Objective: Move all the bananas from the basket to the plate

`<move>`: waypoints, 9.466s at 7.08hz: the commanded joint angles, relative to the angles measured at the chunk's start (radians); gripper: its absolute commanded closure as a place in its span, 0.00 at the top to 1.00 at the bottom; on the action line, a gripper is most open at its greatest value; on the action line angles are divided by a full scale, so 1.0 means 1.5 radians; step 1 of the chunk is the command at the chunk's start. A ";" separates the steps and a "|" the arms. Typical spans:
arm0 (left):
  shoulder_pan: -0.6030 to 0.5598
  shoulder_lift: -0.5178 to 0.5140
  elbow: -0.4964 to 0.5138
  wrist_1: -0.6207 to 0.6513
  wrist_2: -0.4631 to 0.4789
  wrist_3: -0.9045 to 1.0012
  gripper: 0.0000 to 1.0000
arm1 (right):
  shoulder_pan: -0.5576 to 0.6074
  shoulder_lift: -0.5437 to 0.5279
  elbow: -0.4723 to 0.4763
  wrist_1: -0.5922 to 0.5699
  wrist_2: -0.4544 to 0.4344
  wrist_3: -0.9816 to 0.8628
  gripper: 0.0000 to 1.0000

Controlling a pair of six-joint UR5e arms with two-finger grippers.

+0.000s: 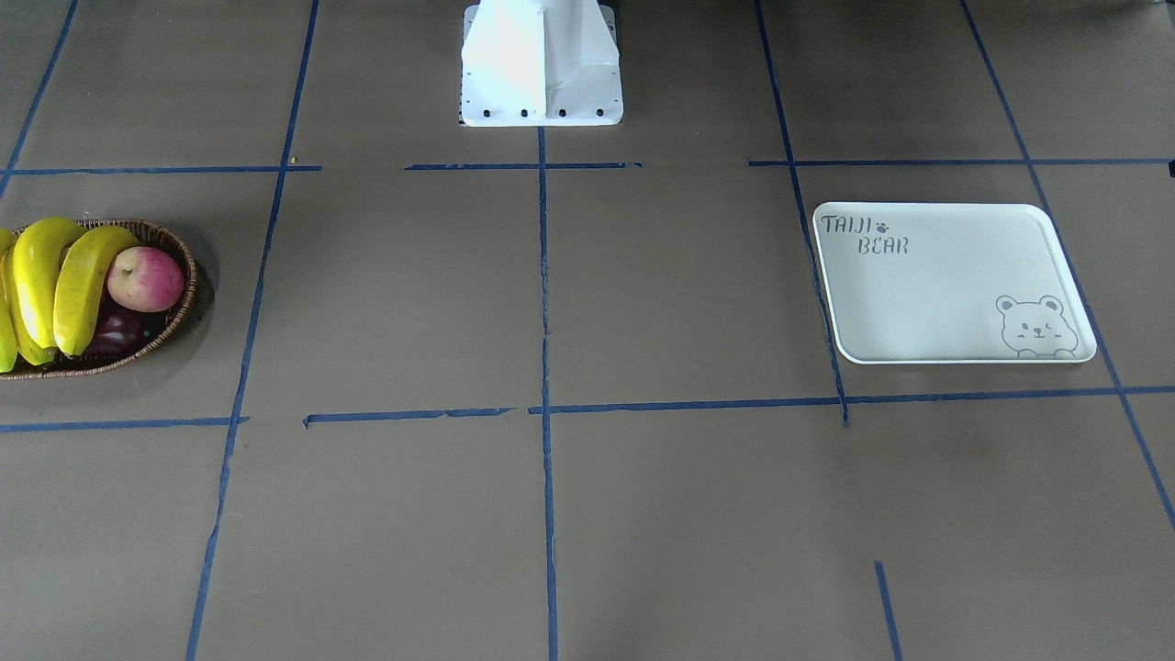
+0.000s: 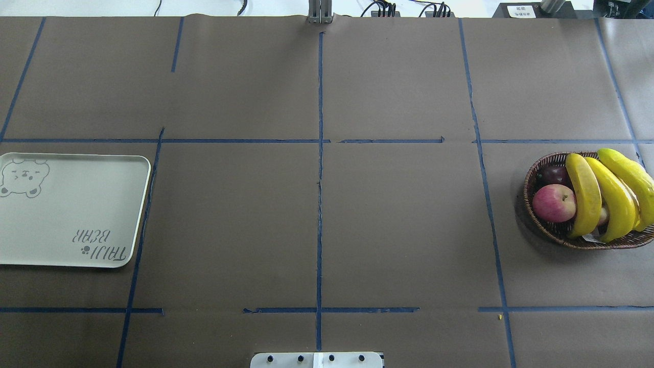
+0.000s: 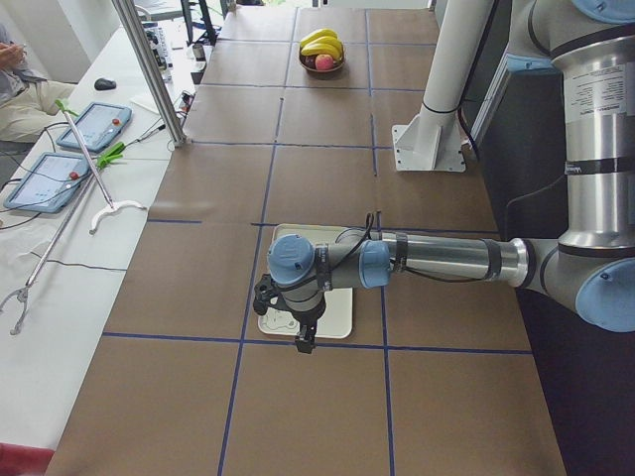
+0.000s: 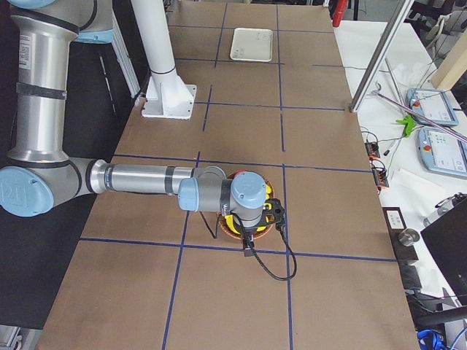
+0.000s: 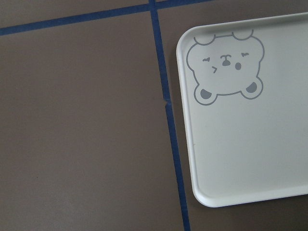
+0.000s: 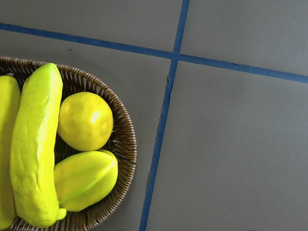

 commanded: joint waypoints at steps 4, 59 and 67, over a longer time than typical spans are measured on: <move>0.001 -0.001 0.002 0.000 -0.002 0.000 1.00 | -0.029 0.004 0.024 0.002 -0.002 0.003 1.00; 0.423 -0.366 -0.053 -0.668 0.000 -1.172 1.00 | -0.834 0.470 0.088 0.534 -0.543 1.083 0.01; 0.583 -0.403 -0.053 -0.667 0.227 -1.290 0.88 | -0.838 0.495 0.074 0.532 -0.543 1.083 0.04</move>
